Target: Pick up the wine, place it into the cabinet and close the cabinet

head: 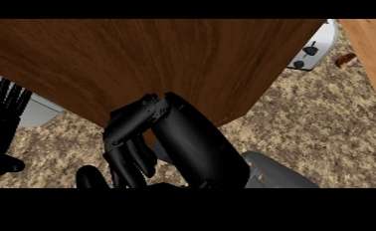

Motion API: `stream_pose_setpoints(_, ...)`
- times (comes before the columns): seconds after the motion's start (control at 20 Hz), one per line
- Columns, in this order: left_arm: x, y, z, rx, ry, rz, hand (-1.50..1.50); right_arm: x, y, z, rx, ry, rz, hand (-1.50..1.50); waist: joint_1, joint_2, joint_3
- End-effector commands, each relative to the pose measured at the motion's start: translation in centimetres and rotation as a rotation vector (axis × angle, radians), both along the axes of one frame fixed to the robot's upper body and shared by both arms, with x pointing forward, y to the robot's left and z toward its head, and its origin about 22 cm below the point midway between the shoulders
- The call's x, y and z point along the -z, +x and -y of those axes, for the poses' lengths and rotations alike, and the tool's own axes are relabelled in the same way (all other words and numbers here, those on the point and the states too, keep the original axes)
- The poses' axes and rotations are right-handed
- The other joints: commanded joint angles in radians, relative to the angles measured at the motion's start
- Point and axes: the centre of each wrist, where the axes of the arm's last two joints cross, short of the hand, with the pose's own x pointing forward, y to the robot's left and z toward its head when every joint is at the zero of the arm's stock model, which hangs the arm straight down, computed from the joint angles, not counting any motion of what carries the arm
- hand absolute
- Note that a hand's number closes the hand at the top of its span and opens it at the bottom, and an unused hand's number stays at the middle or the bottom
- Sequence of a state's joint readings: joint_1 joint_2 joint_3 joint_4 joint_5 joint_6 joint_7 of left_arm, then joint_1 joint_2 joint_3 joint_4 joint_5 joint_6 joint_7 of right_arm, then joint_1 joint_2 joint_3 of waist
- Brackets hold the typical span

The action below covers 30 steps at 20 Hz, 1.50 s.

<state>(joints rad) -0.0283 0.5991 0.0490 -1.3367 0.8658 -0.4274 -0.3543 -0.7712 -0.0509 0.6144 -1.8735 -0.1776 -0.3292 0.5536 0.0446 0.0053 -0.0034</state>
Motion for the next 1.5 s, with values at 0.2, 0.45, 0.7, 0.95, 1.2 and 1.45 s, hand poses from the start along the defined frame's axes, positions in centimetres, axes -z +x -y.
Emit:
stream_pose_setpoints(0.2,0.2,-0.9,-1.2,-0.008,0.006,-0.001,-1.5,0.0,7.0,-3.3,0.046,0.035,-0.1,1.5,-0.014,0.0,0.003)
stream_pose_setpoints(0.45,0.0,0.0,-1.9,-0.025,0.0,-0.01,-1.5,-0.7,10.2,-1.7,0.094,0.06,-0.161,1.5,-0.032,-0.003,0.003)
stream_pose_setpoints(0.7,1.5,-0.3,-0.9,-0.017,-0.002,0.009,-1.5,2.4,12.5,-0.6,0.131,0.031,-0.123,1.5,-0.033,-0.002,0.003)
stream_pose_setpoints(0.95,-1.0,-0.6,-2.0,-0.013,0.005,-0.004,-1.5,5.5,13.3,0.9,0.157,0.004,-0.112,1.5,-0.029,-0.003,0.004)
stream_pose_setpoints(1.2,0.0,0.5,0.1,-0.006,0.002,0.011,-1.5,4.4,15.8,2.8,0.167,-0.011,-0.084,1.5,-0.027,0.002,0.003)
stream_pose_setpoints(1.45,0.0,0.3,-1.0,-0.01,-0.011,0.022,-1.5,4.4,16.9,4.7,0.198,-0.018,-0.072,1.5,-0.026,0.007,0.003)
